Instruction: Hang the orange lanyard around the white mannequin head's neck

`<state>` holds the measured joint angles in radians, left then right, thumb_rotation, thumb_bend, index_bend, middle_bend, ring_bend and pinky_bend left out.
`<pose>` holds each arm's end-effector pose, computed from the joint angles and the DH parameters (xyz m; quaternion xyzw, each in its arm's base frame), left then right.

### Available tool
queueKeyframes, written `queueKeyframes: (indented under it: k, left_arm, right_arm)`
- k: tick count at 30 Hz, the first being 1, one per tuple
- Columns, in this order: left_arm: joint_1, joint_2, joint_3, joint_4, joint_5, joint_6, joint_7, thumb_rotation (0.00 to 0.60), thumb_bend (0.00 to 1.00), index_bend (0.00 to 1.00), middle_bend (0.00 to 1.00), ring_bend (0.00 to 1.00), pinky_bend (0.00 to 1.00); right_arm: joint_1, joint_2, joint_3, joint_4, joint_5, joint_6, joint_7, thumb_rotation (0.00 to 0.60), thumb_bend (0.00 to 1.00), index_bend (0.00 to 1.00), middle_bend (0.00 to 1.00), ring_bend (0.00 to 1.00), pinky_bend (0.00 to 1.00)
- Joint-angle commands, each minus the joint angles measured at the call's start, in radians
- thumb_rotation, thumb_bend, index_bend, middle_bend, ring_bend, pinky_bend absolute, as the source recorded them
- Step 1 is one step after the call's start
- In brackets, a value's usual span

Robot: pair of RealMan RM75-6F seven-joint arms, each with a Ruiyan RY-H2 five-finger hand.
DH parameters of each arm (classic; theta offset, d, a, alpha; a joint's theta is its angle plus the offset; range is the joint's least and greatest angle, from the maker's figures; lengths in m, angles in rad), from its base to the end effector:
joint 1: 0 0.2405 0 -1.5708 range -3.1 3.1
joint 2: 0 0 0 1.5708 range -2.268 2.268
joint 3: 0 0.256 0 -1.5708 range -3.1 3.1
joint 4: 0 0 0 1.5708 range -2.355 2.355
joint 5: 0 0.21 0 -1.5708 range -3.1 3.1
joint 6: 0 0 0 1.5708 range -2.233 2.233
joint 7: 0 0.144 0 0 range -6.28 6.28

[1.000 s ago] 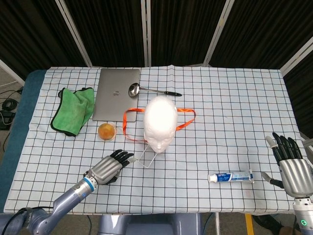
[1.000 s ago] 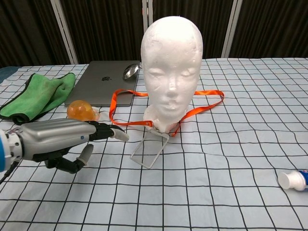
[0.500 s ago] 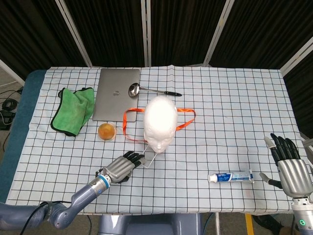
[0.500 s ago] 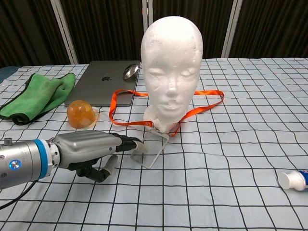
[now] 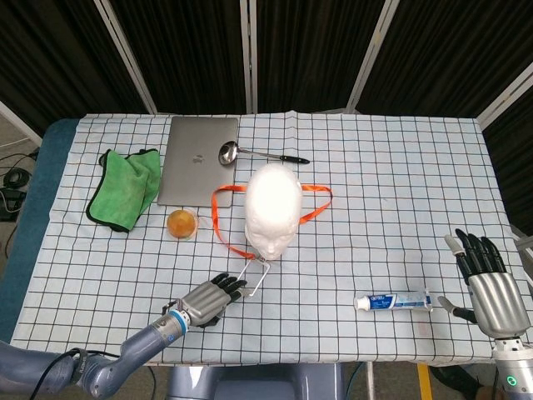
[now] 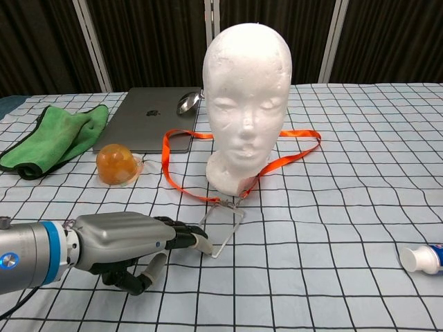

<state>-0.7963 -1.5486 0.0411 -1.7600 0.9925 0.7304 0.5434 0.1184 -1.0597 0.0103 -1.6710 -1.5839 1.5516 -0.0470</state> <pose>-0.1304 0.2293 -0.0784 -0.8670 -0.3964 -0.2172 0.2100 -0.2864 -0.1812 0.1712 0.6274 -0.3366 0.4082 0.5714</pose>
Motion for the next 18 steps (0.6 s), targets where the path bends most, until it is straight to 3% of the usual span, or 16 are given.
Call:
queueKeyframes:
  k: [1,10,18]
  left_arm:
    - [-0.025,0.011,0.016,-0.030,-0.039,0.010,0.039,0.600,1.00,0.00,0.00,0.00,0.00]
    - [-0.065,0.033,0.054,-0.088,-0.109,0.027,0.083,0.600,1.00,0.00,0.00,0.00,0.00]
    - [-0.082,0.035,0.074,-0.129,-0.090,0.025,0.072,0.600,1.00,0.00,0.00,0.00,0.00]
  right_arm:
    - [-0.002,0.000,0.002,-0.001,-0.001,0.002,0.001,0.600,0.00,0.00,0.00,0.00,0.00]
    - [-0.006,0.000,0.012,0.002,-0.004,-0.001,0.005,0.600,0.00,0.00,0.00,0.00,0.00]
    - [-0.011,0.000,0.017,0.000,-0.007,-0.002,0.003,0.600,0.00,0.00,0.00,0.00,0.00]
